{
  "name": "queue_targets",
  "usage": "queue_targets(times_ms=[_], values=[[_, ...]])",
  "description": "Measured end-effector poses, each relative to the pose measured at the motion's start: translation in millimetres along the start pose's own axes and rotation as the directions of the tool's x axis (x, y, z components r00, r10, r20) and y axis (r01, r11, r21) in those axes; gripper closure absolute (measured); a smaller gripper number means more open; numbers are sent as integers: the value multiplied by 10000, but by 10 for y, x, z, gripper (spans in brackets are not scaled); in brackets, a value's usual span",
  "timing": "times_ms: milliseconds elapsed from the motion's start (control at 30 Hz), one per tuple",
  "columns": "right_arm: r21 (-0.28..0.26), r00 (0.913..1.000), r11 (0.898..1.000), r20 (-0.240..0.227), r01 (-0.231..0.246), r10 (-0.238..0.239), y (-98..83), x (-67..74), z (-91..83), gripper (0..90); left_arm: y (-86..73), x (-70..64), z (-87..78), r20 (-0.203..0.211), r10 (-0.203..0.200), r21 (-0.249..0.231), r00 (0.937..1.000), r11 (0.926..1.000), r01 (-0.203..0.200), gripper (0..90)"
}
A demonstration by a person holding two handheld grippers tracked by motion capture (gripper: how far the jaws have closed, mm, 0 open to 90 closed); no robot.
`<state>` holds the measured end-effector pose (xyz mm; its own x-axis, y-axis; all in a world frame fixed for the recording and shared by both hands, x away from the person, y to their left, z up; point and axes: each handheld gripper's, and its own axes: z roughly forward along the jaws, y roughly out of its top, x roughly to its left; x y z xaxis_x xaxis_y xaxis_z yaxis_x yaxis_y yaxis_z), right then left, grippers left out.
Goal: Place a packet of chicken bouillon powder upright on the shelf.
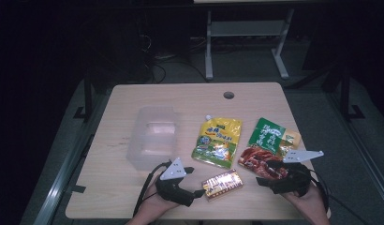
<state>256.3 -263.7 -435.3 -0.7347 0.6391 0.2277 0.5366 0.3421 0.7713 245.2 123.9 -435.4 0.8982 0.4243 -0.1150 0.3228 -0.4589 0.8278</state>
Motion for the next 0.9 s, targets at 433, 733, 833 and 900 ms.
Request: queue_targets(times_ms=[433, 733, 833, 900], values=[[148, 9998, 9997, 4, -216, 216, 59, -56, 87, 141, 40, 22, 27, -11, -319, -147, 9995, 9994, 319, 207], [-238, 9990, 9989, -144, -415, 412, 346, -44, 108, 144, 224, 40, 27, -290, 22, -194, 9996, 9998, -27, 258], [-263, 9986, 9986, -245, -467, 461, 440, -66, 123, 145, 313, 82, 58, -390, 100, -133, 9992, 9999, -105, 280], [-310, 9978, 9977, -311, -600, 590, 601, -110, 145, 148, 391, 125, 112, -394, -108, -164, 9992, 9998, 101, 319]])
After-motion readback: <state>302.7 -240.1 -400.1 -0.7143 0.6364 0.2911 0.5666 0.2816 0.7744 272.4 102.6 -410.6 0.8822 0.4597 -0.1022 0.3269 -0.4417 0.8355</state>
